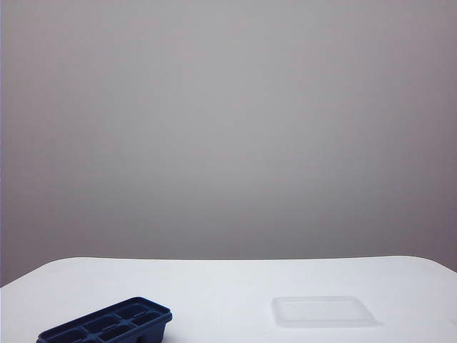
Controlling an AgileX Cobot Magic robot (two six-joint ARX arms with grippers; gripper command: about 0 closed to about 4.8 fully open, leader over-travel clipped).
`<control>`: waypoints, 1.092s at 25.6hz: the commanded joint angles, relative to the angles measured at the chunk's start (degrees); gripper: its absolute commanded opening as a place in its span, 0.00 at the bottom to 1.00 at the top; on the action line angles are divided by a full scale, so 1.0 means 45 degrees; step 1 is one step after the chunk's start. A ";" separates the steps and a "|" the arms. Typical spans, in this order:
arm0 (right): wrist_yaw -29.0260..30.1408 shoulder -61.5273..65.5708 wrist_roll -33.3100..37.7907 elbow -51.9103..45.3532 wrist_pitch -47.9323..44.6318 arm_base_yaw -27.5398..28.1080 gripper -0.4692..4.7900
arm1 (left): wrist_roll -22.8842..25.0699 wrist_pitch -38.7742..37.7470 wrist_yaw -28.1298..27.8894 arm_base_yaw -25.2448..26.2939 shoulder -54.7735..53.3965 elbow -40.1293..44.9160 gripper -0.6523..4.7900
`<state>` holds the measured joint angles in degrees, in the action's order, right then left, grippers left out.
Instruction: Pick up the ice cube tray, remove its lid, and then place both the tray and the lid back on the table.
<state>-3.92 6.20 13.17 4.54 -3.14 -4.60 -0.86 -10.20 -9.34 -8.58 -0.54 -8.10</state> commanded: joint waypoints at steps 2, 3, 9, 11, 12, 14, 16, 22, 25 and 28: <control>-0.0097 -0.0578 0.0146 -0.0860 0.0461 0.0000 0.07 | 0.0335 0.0792 0.0544 -0.0010 -0.0015 0.0889 0.73; -0.0097 -0.0583 0.0267 -0.0976 0.0457 0.0000 0.07 | 0.0364 0.0777 0.0690 -0.0010 -0.0015 0.0923 0.65; 0.0651 -0.0568 0.0427 -0.0996 0.1617 0.0000 0.10 | 0.1175 0.0733 0.1598 -0.0010 -0.0015 0.0996 0.11; 0.0665 -0.0568 0.0306 -0.0996 0.1938 0.0000 0.09 | 0.1443 0.0729 0.1554 -0.0005 -0.0015 0.0996 0.11; 0.0656 -0.0568 0.0291 -0.0996 0.2118 0.0005 0.09 | 0.1438 0.0690 0.1554 -0.0005 -0.0015 0.0996 0.11; 0.0578 -0.0568 0.0049 -0.0996 0.2739 0.0000 0.09 | 0.1428 0.0486 0.1554 -0.0005 -0.0015 0.0996 0.11; 0.0772 -0.0520 -0.0092 -0.0996 0.3109 0.0000 0.09 | 0.1375 0.0384 0.1341 0.0000 -0.0015 0.0991 0.11; 0.0865 -0.0525 -0.0549 -0.0996 0.3070 0.0005 0.09 | 0.0228 -0.0680 0.0889 0.0005 0.0005 0.0981 0.11; 0.0879 -0.0544 -0.0549 -0.0996 0.3026 0.0000 0.09 | -0.1010 -0.0947 0.0986 -0.0015 0.0005 0.0986 0.11; 0.0865 -0.0544 -0.0549 -0.0996 0.3026 0.0005 0.09 | -0.1195 -0.0967 0.0981 -0.0019 0.0005 0.0986 0.11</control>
<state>-0.10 3.84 10.87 0.43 10.98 -4.58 -5.87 -14.87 -5.08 -8.58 -0.47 -3.60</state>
